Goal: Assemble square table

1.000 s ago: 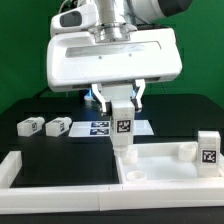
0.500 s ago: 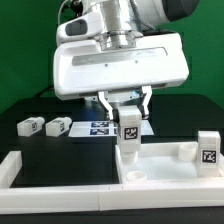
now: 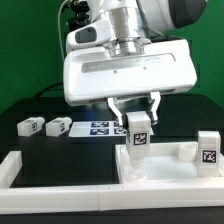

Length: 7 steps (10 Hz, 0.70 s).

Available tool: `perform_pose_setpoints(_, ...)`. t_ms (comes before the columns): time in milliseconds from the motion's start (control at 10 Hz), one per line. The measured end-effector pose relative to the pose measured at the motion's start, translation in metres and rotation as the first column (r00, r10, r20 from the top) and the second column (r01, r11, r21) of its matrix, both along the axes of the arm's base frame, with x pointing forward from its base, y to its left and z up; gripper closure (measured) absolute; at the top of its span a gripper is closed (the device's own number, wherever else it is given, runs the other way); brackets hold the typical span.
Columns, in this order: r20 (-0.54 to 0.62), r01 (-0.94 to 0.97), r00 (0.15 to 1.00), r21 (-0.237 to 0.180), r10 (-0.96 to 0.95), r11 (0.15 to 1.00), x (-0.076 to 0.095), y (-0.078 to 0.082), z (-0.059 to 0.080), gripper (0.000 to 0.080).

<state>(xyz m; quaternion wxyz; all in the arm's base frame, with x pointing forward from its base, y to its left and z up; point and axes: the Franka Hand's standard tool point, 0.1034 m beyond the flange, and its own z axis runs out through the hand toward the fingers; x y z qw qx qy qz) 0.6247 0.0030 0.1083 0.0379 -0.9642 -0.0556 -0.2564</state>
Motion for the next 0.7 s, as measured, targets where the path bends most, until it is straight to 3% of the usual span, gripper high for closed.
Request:
perform_pose_setpoints(200,-0.002,0.008,1.000,-0.002,-0.008,1.000,-0.002,-0.001,-0.010,0.0509)
perform_pose_setpoints(700,0.009,0.041,0.999,0.003,-0.041,0.999,-0.001,-0.001,-0.016,0.0509)
